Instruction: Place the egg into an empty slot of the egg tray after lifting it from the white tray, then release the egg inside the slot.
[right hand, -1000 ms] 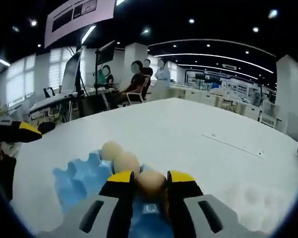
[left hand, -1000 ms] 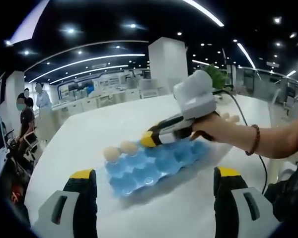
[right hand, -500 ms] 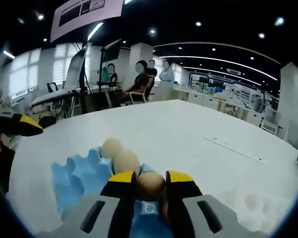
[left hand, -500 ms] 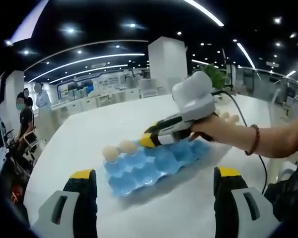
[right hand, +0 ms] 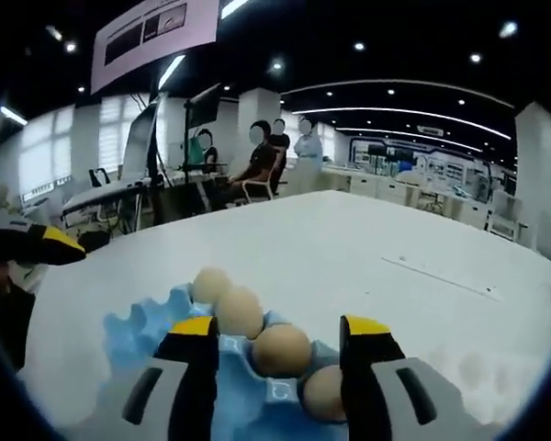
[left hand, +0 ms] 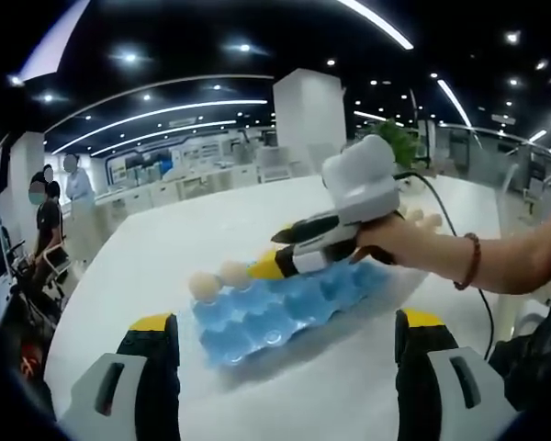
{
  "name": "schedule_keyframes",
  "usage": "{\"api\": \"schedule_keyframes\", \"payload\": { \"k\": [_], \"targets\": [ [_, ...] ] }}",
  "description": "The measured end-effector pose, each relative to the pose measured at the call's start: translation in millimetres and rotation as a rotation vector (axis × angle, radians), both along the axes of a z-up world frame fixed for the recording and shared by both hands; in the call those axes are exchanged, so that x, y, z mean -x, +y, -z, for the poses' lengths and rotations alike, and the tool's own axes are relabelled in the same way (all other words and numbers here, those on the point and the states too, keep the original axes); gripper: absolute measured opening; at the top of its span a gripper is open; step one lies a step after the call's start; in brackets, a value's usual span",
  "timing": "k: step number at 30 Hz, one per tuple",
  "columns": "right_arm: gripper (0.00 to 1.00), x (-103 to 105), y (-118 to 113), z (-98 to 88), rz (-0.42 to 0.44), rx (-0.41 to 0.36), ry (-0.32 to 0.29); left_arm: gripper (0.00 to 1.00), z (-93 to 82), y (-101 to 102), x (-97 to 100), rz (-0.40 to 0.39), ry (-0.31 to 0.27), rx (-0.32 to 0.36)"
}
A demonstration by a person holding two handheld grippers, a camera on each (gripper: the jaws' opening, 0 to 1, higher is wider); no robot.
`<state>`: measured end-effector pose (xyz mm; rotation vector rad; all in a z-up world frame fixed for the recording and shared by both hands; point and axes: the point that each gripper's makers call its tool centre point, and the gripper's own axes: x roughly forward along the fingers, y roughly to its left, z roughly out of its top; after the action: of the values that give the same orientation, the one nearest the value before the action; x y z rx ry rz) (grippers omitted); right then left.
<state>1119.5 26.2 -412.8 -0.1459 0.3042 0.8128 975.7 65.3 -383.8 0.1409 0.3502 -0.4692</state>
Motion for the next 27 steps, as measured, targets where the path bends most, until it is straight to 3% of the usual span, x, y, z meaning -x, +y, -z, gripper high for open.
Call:
{"api": "schedule_keyframes", "payload": {
  "k": [2,6,13,27],
  "targets": [
    [0.6,-0.9,-1.7,-2.8,0.008,-0.004,-0.015,1.0,-0.1,-0.2,0.1,0.001,-0.001,0.001],
    [0.76,-2.6,-3.9,-8.9,0.015,-0.017,-0.038,1.0,-0.5,-1.0,0.3,0.002,-0.001,0.003],
    [0.84,-4.2,-15.0,-11.3,0.038,-0.016,-0.041,1.0,-2.6,-2.7,1.0,0.005,-0.006,0.013],
    [0.87,-7.8,-45.2,-14.6,0.099,-0.043,-0.022,1.0,-3.4,-6.9,0.4,0.008,-0.016,0.006]
  ]
}}
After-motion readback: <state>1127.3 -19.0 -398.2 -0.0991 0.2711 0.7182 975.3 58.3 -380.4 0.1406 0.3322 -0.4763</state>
